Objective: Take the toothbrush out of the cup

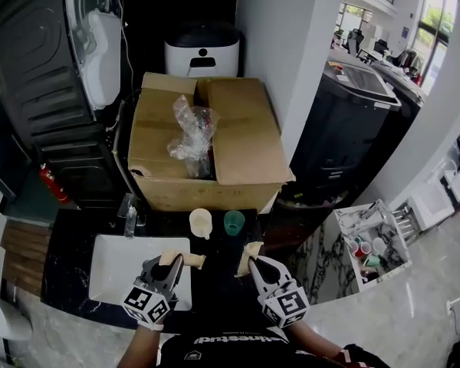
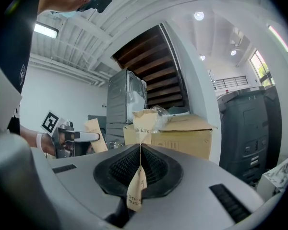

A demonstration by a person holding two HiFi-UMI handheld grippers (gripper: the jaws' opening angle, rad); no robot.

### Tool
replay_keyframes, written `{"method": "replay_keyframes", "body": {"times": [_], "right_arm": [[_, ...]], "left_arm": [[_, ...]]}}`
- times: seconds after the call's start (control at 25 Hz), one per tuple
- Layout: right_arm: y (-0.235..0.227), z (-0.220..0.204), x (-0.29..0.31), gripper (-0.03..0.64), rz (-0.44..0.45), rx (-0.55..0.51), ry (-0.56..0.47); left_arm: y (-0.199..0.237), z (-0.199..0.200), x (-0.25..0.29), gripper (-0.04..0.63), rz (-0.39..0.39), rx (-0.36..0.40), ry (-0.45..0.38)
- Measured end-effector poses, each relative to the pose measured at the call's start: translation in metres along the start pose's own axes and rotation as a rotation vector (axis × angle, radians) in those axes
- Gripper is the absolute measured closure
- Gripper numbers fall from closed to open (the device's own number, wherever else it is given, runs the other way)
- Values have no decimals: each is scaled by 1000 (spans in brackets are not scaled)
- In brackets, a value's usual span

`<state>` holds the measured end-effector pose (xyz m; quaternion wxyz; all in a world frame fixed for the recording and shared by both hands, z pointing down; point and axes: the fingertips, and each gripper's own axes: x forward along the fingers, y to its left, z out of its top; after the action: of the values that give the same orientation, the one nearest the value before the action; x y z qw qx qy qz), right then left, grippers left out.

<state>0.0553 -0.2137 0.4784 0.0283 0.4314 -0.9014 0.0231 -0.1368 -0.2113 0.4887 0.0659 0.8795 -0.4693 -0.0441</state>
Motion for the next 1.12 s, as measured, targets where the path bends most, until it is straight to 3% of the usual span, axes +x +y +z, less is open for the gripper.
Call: {"method": "replay_keyframes", "body": {"times": [1.12], "right_arm": [[-4, 3, -10, 577, -79, -20, 22]], "left_arm": [[-26, 3, 12, 559, -73, -45, -4]]}}
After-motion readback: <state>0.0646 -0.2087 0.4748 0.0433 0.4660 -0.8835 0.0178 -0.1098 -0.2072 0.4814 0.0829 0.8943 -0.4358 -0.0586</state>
